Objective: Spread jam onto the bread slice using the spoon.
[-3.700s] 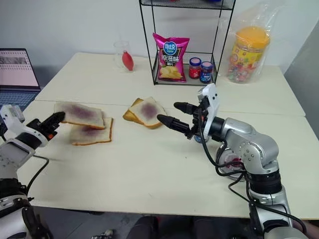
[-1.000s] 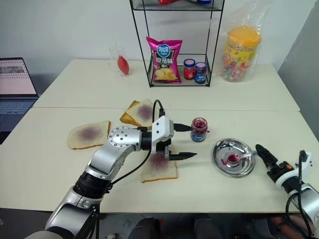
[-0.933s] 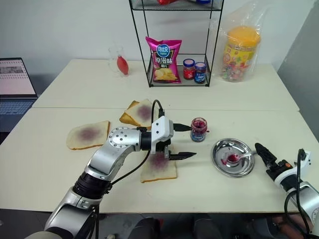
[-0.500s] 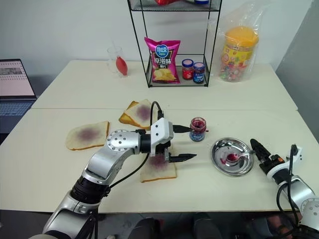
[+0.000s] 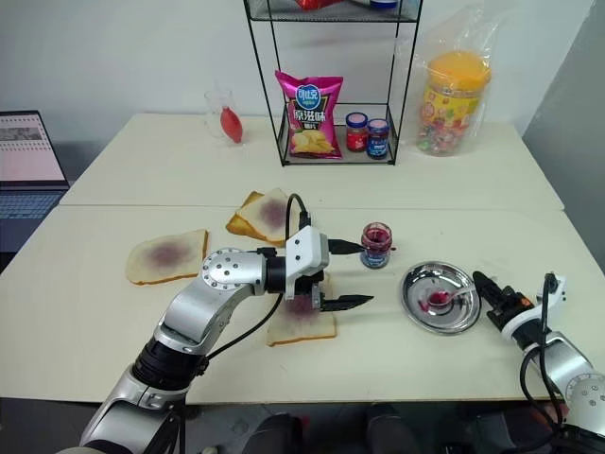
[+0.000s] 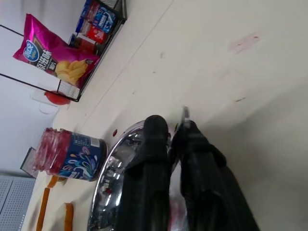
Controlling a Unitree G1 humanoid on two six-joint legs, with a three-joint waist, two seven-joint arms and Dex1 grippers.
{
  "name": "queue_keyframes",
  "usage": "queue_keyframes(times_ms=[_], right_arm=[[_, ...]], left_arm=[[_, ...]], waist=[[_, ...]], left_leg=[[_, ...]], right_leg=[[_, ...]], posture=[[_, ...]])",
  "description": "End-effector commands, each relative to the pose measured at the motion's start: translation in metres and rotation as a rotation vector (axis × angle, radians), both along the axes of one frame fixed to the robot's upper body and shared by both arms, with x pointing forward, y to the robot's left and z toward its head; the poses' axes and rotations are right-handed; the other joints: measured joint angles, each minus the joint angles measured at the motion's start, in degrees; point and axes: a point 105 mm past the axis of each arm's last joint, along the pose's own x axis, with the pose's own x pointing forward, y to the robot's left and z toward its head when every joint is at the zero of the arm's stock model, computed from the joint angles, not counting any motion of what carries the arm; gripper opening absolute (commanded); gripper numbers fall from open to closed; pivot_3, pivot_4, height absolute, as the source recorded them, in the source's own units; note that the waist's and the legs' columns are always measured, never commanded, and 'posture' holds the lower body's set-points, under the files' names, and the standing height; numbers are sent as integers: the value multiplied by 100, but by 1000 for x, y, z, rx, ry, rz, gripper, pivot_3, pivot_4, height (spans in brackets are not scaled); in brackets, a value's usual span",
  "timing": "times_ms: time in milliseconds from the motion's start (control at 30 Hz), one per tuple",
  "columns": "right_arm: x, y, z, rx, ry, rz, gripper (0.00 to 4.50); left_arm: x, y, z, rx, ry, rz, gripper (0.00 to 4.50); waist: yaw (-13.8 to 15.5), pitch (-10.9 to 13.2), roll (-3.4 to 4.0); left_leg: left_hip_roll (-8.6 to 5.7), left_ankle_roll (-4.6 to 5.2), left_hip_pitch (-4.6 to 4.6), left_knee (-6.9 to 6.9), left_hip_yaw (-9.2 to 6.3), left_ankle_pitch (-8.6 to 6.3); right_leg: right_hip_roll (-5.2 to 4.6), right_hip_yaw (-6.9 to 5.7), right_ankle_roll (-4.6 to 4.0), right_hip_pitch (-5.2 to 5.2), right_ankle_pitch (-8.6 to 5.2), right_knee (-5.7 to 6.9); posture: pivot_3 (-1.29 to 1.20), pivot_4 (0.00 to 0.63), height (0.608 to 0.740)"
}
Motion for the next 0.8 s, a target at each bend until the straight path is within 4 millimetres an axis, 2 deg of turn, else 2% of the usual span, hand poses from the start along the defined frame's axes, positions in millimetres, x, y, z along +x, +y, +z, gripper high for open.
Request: queue_keyframes(times_ms=[33, 167, 333, 400, 500, 600, 800], right_arm=[[0, -10, 1, -27, 0, -47, 35], [0, -10, 8, -55, -25, -36, 35], [2, 4, 38, -25, -108, 16, 35], [4, 15, 55, 2, -157, 60, 35], [7, 26, 70, 11, -192, 97, 35], [16, 50, 105, -43, -282, 185, 35], [39, 87, 149, -141, -399, 257, 35]], left_arm=[[-4, -2, 11, -26, -34, -22, 4500], [-4, -2, 11, -27, -37, -23, 4500], [1, 4, 17, -58, -29, 4, 4500], [4, 10, 21, -83, -18, 19, 4500], [7, 16, 26, -101, -8, 33, 4500], [18, 35, 34, -123, -15, 122, 4500], [31, 66, 35, -155, -3, 276, 4500]], waist=[[1, 0, 1], [5, 0, 1], [5, 1, 3], [2, 3, 5], [0, 5, 8], [-24, 10, 12], [-61, 15, 16]], left_leg=[[-2, 0, 0, 0, 2, 0], [-2, 0, -2, -5, 1, 0], [0, 0, -20, -11, -1, 0], [0, 0, -25, -11, 1, 0], [0, 0, -29, -10, 10, 0], [1, 0, -30, -10, 7, 0], [6, 0, -34, -13, 18, 0]], right_leg=[[0, 5, -1, 0, -1, -1], [0, 3, -1, -2, -1, -3], [1, 1, -4, -20, -4, -6], [1, 2, -4, -29, -3, -2], [1, 10, -4, -44, -3, 11], [4, 8, -4, -46, -3, 11], [6, 17, -2, -57, -2, 11]], posture=[[0, 150, 740], [0, 150, 740], [0, 150, 740], [0, 150, 740], [0, 150, 740], [0, 150, 740], [0, 150, 740]])
